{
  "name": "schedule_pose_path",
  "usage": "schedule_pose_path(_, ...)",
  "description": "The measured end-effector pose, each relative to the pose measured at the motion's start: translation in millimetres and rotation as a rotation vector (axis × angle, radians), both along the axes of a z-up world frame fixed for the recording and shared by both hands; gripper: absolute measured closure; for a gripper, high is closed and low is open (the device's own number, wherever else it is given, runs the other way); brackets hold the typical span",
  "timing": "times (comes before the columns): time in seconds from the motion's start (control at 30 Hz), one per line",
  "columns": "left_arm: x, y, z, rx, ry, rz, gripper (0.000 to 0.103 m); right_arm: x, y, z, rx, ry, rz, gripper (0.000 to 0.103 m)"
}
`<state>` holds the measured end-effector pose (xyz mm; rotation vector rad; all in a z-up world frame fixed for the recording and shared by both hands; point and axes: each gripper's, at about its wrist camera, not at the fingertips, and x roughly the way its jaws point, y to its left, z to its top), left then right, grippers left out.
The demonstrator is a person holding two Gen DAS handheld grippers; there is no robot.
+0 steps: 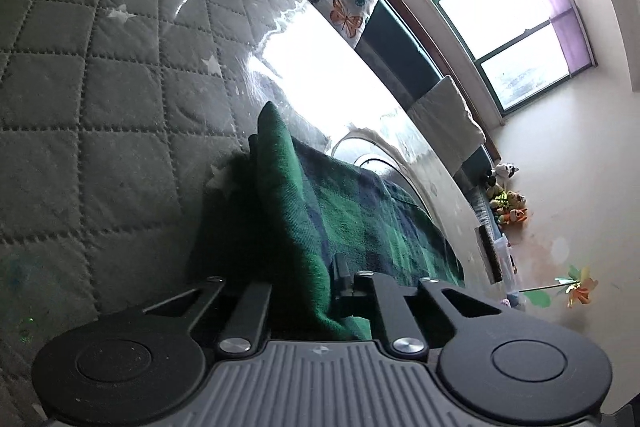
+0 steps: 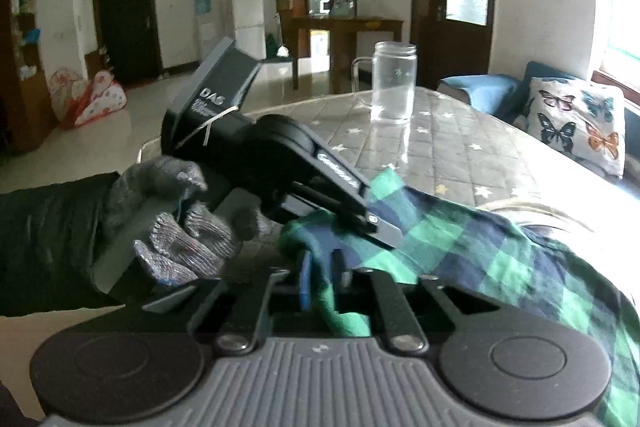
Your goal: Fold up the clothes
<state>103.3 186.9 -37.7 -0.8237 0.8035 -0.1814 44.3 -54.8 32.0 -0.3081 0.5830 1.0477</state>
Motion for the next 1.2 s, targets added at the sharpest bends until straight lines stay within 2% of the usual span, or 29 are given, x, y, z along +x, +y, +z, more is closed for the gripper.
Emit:
schedule_pose_path(0.1,0.6,-1.9,2.8,0.011,-0.007,0.0,0.093,4.3,-17.0,4.6,0.017,0.008,-0.021,0.085)
schedule_pose_path(0.27,0.8,-4.1,8.2,0.006,-0.028,0.002,0.093,42.4,-41.7,6.4,0.002,0.012,-0.16,0.082)
schedule_pose_path(0.33,0.8,-5.3,11.0,0.005,-0.037,0.002,0.093,68.0,-44.0,0.7,-0.042,-0.026,-0.255,0.08)
schedule_pose_path(0.5,0.7,-8.2,17.8,0.003,-0.059,0.002,0.093,139.4,-43.2,-21.2,-0.119,-0.013,-0.439,0.071)
schedule_pose_path(0.7,2.2,-10.6,21.6,-0.005,-0.073,0.001,0.094,184.0,-32.0,-48.6,-0.179,0.024,-0.492,0.067)
schedule_pose_path(0.8,2.6,-12.2,24.4,-0.008,-0.082,-0.003,0.094,192.8,-28.3,-60.7,-0.204,0.038,-0.504,0.066)
schedule_pose_path(0.9,3.9,-13.6,27.7,-0.014,-0.088,-0.005,0.094,191.8,-28.0,-57.9,-0.206,0.033,-0.495,0.066)
schedule_pose_path(1.2,4.9,-20.1,40.9,-0.034,-0.115,-0.012,0.094,145.0,-54.7,-38.0,-0.181,0.044,-0.474,0.065)
